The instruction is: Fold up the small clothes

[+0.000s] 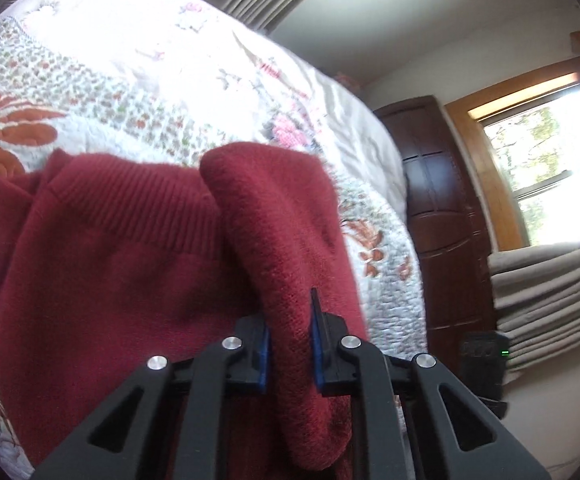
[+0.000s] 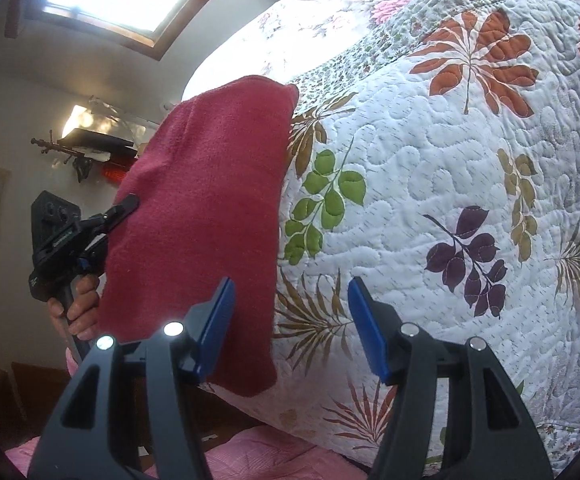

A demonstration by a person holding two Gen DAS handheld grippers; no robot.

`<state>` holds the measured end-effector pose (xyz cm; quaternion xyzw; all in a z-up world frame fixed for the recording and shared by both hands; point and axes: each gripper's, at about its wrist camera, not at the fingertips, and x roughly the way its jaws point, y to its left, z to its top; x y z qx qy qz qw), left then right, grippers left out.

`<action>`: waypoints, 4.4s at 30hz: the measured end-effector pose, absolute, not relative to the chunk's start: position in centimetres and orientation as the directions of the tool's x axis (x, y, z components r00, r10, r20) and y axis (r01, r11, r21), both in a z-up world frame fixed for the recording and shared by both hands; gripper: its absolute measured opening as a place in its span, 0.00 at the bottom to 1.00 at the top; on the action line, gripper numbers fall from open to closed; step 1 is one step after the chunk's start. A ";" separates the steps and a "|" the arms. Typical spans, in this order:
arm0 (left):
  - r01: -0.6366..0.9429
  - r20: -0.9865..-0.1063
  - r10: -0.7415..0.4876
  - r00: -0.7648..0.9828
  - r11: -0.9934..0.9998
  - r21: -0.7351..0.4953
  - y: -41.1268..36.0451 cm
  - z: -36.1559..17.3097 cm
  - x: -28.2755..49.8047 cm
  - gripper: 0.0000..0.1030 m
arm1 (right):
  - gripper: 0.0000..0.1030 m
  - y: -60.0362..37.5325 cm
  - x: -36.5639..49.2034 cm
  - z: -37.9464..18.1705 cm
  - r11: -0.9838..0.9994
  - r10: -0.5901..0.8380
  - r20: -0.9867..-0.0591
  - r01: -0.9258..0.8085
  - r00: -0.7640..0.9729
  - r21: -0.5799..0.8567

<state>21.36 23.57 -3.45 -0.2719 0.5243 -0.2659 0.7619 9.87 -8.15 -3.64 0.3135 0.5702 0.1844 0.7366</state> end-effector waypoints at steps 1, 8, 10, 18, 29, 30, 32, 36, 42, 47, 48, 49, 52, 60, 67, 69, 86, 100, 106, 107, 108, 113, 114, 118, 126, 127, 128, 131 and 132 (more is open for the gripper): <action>0.129 -0.648 -0.691 0.322 0.710 -0.693 24.0 -2.7 21.2 0.15 | 0.57 -8.0 9.8 -3.7 0.735 0.631 -0.724 0.082 0.279 0.673; 0.159 -0.635 -0.674 0.377 0.722 -0.673 28.4 0.8 21.2 0.15 | 0.58 -6.7 9.7 -3.2 0.747 0.630 -0.728 0.047 0.272 0.664; 0.149 -0.648 -0.652 0.393 0.741 -0.655 30.4 1.1 21.2 0.15 | 0.58 -6.3 9.6 -2.9 0.752 0.628 -0.729 0.032 0.272 0.659; 0.062 -0.715 -0.570 0.405 0.797 -0.601 37.1 -1.9 22.2 0.16 | 0.61 -2.8 9.9 -1.9 0.740 0.660 -0.709 -0.053 0.247 0.670; -0.015 -0.809 -0.474 0.348 0.860 -0.510 37.6 -9.1 22.5 0.27 | 0.62 4.2 10.2 -2.5 0.754 0.657 -0.738 -0.138 0.155 0.642; -0.013 -0.812 -0.464 0.353 0.866 -0.500 37.7 -8.5 22.2 0.31 | 0.62 4.5 10.1 -2.6 0.753 0.658 -0.738 -0.139 0.150 0.643; 0.007 -0.815 -0.448 0.367 0.878 -0.479 38.1 -7.0 21.2 0.40 | 0.62 4.8 10.0 -2.5 0.753 0.658 -0.738 -0.143 0.148 0.643; 0.054 -0.790 -0.486 0.375 0.862 -0.504 39.1 -4.6 18.1 0.56 | 0.65 4.9 9.7 -2.3 0.750 0.661 -0.735 -0.143 0.151 0.645; 0.150 -0.800 -0.521 0.297 0.853 -0.500 37.3 -4.8 12.9 0.60 | 0.66 6.2 9.3 -2.3 0.746 0.666 -0.731 -0.151 0.146 0.649; 0.092 -0.788 -0.577 0.216 0.815 -0.572 36.9 -8.0 12.2 0.49 | 0.67 7.2 9.3 -3.0 0.740 0.672 -0.731 -0.142 0.123 0.657; 0.081 -0.781 -0.588 0.211 0.806 -0.586 37.0 -8.4 12.3 0.35 | 0.67 7.4 9.3 -3.2 0.739 0.673 -0.730 -0.140 0.118 0.658; 0.073 -0.780 -0.590 0.208 0.804 -0.590 37.1 -8.7 12.5 0.23 | 0.57 7.5 9.3 -3.4 0.739 0.674 -0.730 -0.133 0.112 0.661; 0.066 -0.757 -0.614 0.224 0.785 -0.617 37.9 -8.3 12.6 0.11 | 0.28 7.2 9.0 -3.8 0.729 0.684 -0.721 -0.112 0.111 0.675; 0.091 -0.782 -0.592 0.195 0.805 -0.587 39.1 -9.8 12.0 0.10 | 0.21 7.3 7.6 -4.7 0.768 0.638 -0.765 -0.142 0.091 0.624; 0.098 -0.816 -0.549 0.182 0.836 -0.540 38.7 -12.2 12.1 0.15 | 0.36 6.6 7.3 -7.6 0.753 0.657 -0.752 -0.086 0.055 0.652; 0.119 -0.808 -0.562 0.176 0.827 -0.549 38.4 -11.0 12.4 0.22 | 0.44 6.0 7.4 -6.7 0.759 0.650 -0.757 -0.114 0.068 0.641; 0.019 -0.740 -0.636 0.219 0.761 -0.649 39.5 -10.2 23.3 0.58 | 0.65 5.8 10.1 -2.8 0.805 0.593 -0.786 -0.160 0.173 0.572; 0.083 -0.636 -0.757 0.153 0.651 -0.755 40.9 -12.6 23.6 0.68 | 0.72 6.5 12.6 -3.5 0.785 0.619 -0.769 -0.157 0.158 0.600; 0.070 -0.575 -0.812 0.098 0.582 -0.810 41.2 -14.6 24.0 0.70 | 0.75 6.9 13.9 -4.3 0.764 0.644 -0.752 -0.146 0.138 0.628; 0.060 -0.554 -0.827 0.092 0.560 -0.826 41.0 -14.9 24.3 0.71 | 0.75 7.0 14.1 -4.5 0.759 0.651 -0.747 -0.144 0.134 0.635; 0.055 -0.538 -0.839 0.081 0.543 -0.838 41.0 -15.4 24.6 0.72 | 0.75 7.2 14.4 -4.6 0.755 0.655 -0.744 -0.141 0.130 0.640; 0.062 -0.505 -0.862 0.030 0.506 -0.860 39.3 -16.5 26.5 0.75 | 0.80 8.0 15.4 -4.9 0.746 0.665 -0.736 -0.137 0.123 0.652; 0.071 -0.504 -0.864 0.022 0.504 -0.861 38.8 -16.5 26.6 0.75 | 0.81 8.1 15.7 -5.1 0.742 0.670 -0.733 -0.134 0.120 0.657; 0.117 -0.523 -0.852 0.029 0.522 -0.845 37.6 -15.7 26.4 0.56 | 0.83 8.4 16.3 -6.1 0.709 0.705 -0.701 -0.118 0.107 0.695; 0.149 -0.503 -0.859 0.094 0.512 -0.846 38.0 -13.9 24.6 0.37 | 0.51 6.8 15.8 -4.8 0.655 0.756 -0.640 -0.142 0.141 0.742; 0.158 -0.497 -0.862 0.103 0.508 -0.847 37.8 -13.2 24.3 0.36 | 0.50 6.5 15.6 -4.5 0.650 0.759 -0.635 -0.144 0.144 0.746; 0.166 -0.493 -0.863 0.111 0.505 -0.847 37.7 -12.8 24.0 0.36 | 0.49 6.1 15.4 -4.1 0.650 0.760 -0.633 -0.150 0.149 0.745; 0.213 -0.480 -0.870 0.117 0.494 -0.843 36.4 -10.8 22.8 0.36 | 0.49 4.0 14.4 -2.2 0.655 0.756 -0.629 -0.188 0.183 0.732; 0.221 -0.475 -0.873 0.114 0.488 -0.844 35.7 -10.3 22.5 0.36 | 0.49 3.1 14.0 -1.5 0.660 0.751 -0.630 -0.201 0.197 0.724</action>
